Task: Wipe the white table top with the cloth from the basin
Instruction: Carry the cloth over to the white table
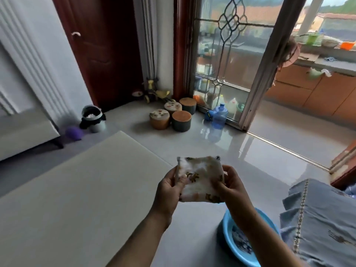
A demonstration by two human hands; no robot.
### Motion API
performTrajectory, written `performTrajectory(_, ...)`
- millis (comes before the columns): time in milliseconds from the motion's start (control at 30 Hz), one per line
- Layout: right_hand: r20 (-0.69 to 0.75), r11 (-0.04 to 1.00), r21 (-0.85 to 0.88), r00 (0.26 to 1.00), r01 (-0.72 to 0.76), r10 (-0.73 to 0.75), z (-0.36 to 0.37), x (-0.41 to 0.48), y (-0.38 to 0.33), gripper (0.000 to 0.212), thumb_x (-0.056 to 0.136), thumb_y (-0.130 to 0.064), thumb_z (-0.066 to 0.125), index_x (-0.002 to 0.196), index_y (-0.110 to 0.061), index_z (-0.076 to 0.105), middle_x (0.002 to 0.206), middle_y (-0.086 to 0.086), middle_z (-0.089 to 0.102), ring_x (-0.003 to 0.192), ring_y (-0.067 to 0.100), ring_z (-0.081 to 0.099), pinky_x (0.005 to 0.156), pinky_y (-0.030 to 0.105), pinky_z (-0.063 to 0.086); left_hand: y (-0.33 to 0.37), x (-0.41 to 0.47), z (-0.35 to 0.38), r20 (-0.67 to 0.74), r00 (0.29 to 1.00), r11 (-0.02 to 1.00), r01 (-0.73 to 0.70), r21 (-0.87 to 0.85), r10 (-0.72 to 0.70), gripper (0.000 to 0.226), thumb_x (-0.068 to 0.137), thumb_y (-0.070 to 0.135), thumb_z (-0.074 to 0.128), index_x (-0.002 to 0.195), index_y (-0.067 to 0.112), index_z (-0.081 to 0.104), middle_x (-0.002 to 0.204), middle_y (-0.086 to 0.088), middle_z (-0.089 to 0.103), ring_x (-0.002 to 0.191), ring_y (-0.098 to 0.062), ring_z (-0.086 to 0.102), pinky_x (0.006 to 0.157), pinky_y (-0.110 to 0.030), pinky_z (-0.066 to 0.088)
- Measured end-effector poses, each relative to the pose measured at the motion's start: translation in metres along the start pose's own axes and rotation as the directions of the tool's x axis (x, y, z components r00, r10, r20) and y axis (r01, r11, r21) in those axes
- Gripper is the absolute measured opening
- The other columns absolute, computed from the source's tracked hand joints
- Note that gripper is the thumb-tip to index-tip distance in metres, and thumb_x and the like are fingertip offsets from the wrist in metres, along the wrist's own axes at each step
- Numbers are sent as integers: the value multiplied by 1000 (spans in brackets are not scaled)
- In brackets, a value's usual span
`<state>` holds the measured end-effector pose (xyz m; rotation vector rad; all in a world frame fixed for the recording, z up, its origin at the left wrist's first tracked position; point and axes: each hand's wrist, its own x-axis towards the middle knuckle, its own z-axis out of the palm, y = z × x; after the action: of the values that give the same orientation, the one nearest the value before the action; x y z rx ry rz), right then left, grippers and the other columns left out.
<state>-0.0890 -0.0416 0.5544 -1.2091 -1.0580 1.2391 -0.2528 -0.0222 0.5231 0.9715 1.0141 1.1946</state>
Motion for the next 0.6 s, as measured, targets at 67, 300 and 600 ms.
performTrajectory(67,95,1000,-4,995,-31,31,29,-12,7,24,90,6,48,108,-10,52,83,13,63,74,24,59,57,37,51,3,-27,-33,-74,997,1000,-17,-7,17,26,94,14,56,118,23,64,107,-4,73,98,-21,69,72,-28,56)
performTrajectory(300,357,993,-80,927,-92,115,155,-60,32,26,89,5,51,113,-3,54,95,15,64,81,20,60,62,29,50,8,-131,-156,-349,936,999,-44,23,49,31,89,25,61,120,31,63,110,3,72,103,-16,67,73,-26,55)
performTrajectory(600,545,976,-179,813,-126,205,351,-172,69,21,98,-19,43,109,-11,59,84,3,64,68,9,57,47,23,44,28,-286,-329,-569,820,997,-32,72,67,30,91,19,61,115,37,63,107,7,72,101,-11,67,77,-24,52)
